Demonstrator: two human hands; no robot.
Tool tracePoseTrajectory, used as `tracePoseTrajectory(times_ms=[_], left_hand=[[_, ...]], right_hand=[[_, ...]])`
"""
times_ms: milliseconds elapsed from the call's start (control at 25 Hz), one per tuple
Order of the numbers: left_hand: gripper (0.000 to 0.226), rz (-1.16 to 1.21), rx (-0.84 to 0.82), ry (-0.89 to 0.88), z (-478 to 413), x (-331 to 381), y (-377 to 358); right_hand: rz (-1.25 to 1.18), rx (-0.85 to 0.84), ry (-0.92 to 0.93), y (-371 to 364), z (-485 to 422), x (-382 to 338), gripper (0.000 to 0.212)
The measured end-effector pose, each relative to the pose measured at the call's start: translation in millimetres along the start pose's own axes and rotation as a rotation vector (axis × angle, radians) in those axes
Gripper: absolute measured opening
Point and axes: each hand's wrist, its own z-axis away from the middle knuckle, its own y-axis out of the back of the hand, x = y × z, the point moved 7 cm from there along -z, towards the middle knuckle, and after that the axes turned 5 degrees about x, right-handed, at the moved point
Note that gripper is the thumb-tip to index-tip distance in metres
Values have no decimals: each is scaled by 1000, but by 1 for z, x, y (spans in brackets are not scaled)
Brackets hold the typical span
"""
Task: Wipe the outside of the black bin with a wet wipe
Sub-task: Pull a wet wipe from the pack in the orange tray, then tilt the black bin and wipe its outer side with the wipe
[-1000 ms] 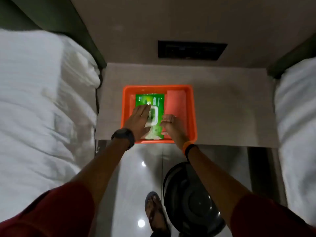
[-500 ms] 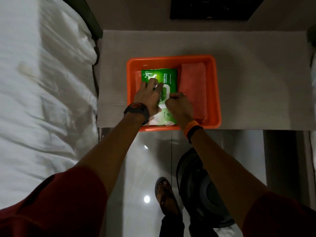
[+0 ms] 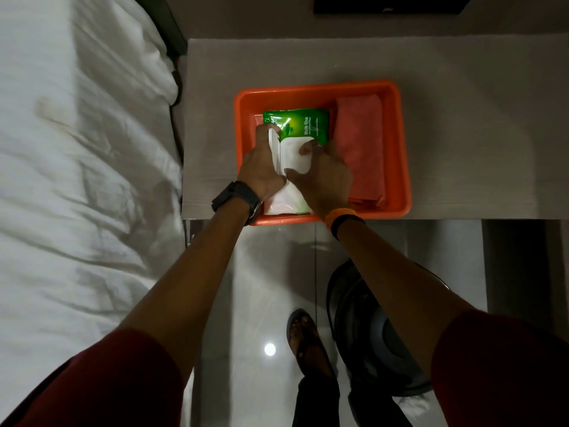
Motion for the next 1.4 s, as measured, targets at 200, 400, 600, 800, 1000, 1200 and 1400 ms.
tracePoseTrajectory(times_ms=[200,400,600,800,1000,1200,1400], left_hand=[[95,21,22,37,3,-5,-5],[92,-158,-68,-133,12,12,-21],[33,-611,-106,-245,29,50,-52],[21,487,-157,62,81,110,-117],[14,751,-174,379,132,108,-194],[16,856,-204,565,174,114,-251],[18,808,-260,594,210,130,-288]], right_hand=[[-24,88,49,4,0,-3,22],[-807,71,-344,33,7,39,16],[-1172,85,-537,78,64,98,28],[-1013,158,-467,112,105,152,20],[-762,154,-339,139,144,212,24],[-748,163,-323,156,177,278,24],[-737,166,-404,157,198,322,35]])
